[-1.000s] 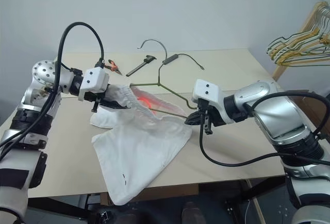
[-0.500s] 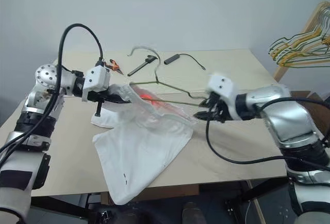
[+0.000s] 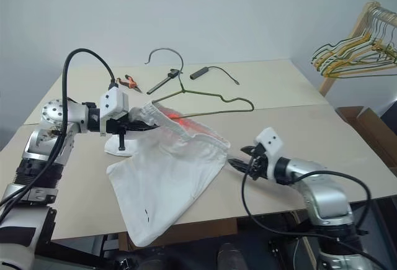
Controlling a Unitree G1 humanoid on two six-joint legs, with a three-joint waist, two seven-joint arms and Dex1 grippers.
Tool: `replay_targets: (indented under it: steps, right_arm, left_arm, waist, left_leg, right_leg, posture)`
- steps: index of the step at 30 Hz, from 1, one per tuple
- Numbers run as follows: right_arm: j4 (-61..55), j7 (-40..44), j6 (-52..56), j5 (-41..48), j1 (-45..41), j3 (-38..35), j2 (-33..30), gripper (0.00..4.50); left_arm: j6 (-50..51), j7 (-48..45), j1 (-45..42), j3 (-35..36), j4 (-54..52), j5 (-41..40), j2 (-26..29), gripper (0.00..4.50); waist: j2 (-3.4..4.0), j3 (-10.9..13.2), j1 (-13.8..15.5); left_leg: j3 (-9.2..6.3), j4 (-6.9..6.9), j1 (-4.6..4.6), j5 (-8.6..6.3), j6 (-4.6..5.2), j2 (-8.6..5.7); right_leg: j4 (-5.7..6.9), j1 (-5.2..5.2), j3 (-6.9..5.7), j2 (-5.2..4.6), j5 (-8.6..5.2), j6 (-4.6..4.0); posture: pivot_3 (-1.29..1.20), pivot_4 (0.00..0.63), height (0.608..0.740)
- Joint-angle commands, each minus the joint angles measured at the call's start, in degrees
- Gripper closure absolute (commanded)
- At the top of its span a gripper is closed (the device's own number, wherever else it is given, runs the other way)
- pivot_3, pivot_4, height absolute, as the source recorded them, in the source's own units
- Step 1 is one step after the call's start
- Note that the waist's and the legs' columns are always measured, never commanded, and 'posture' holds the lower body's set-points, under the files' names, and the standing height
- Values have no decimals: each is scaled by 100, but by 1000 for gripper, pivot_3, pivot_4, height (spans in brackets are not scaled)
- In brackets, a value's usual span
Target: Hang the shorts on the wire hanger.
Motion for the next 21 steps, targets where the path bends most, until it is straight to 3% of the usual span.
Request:
replay_targets:
  steps: [1, 5, 8, 16, 21]
  right_arm:
    - [390, -455, -285, -246, -499, 320, 478, 922]
    - [1082, -636, -507, -404, -864, 470, 858, 922]
    - [1120, -459, -519, -296, -862, 390, 772, 1494]
    - [1870, -709, -800, -529, -1078, 355, 801, 4362]
    - [1887, -687, -832, -466, -1144, 318, 890, 4439]
  left_arm:
    - [65, 75, -22, 186, -254, -163, 73, 4500]
    - [98, 104, 44, 187, -336, -152, 101, 4500]
    - [120, 133, 136, 220, -417, -150, 155, 4500]
    - [156, 172, 253, 274, -543, -203, 236, 4500]
    - [183, 176, 266, 294, -602, -229, 260, 4500]
  waist:
    - [0, 0, -16]
    - [1, -1, -15]
    - [1, -1, 17]
    - [1, -1, 26]
    - [1, -2, 29]
  left_leg:
    - [-1, 0, -2, 2, -3, 0]
    - [-5, -2, -12, 2, -3, -1]
    - [-8, -4, -18, 2, -3, 0]
    - [-5, -12, -15, 1, -3, 0]
    - [-7, -12, -12, 2, -3, 0]
  right_leg:
    - [0, -1, 0, 0, 1, 0]
    - [-4, -7, -1, 0, 2, 1]
    - [-8, -9, -4, 0, 1, 3]
    - [-13, -11, -5, 0, 1, 3]
    - [-7, -10, -4, 0, 1, 2]
  posture:
    - [-62, 0, 740]
    - [-52, 0, 740]
    - [-40, 0, 740]
    - [-31, 0, 740]
    - [-25, 0, 740]
